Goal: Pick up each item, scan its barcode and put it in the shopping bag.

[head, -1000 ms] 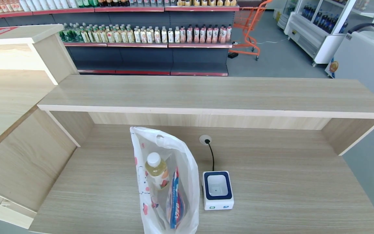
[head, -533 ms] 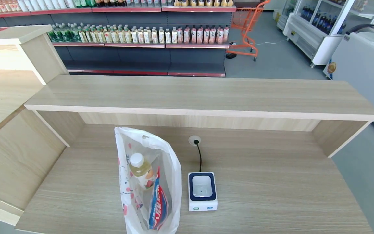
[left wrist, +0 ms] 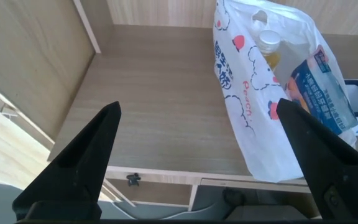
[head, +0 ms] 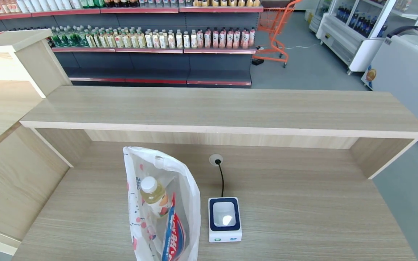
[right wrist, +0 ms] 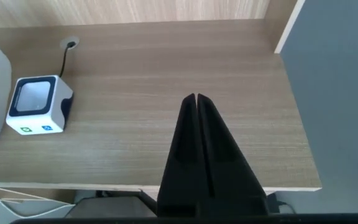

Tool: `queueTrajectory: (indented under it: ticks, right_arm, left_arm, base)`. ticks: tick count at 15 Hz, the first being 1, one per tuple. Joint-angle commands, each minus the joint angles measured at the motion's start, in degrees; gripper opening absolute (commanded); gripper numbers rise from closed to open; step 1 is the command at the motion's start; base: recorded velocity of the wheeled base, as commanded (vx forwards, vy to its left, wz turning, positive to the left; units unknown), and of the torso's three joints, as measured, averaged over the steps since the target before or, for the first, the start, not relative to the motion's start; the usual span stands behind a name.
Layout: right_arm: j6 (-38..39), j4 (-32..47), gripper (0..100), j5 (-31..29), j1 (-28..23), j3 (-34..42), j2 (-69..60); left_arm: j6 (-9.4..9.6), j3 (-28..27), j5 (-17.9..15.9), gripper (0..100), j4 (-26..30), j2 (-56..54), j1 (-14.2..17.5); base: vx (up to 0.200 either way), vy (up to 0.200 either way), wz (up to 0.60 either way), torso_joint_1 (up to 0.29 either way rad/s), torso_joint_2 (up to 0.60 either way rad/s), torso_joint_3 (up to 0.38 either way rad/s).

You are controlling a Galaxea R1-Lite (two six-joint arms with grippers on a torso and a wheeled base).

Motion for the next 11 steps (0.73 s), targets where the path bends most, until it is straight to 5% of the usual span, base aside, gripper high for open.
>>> queueTrajectory:
  ticks: [1,11]
  right_arm:
    - [0.02,0.03,0,0.0,0.04,0.0,0.11]
    - [-0.25,0.03,0,0.0,0.04,0.0,0.11]
  left_arm:
    - [-0.02,0.0,0.01,100,0.0,-0.02,0.02]
    - [-0.02,0.0,0.01,100,0.0,-0.02,0.02]
  base:
    - [0.0,0.0,0.0,0.0,0.0,0.0]
    - [0.0,0.0,0.0,0.0,0.0,0.0]
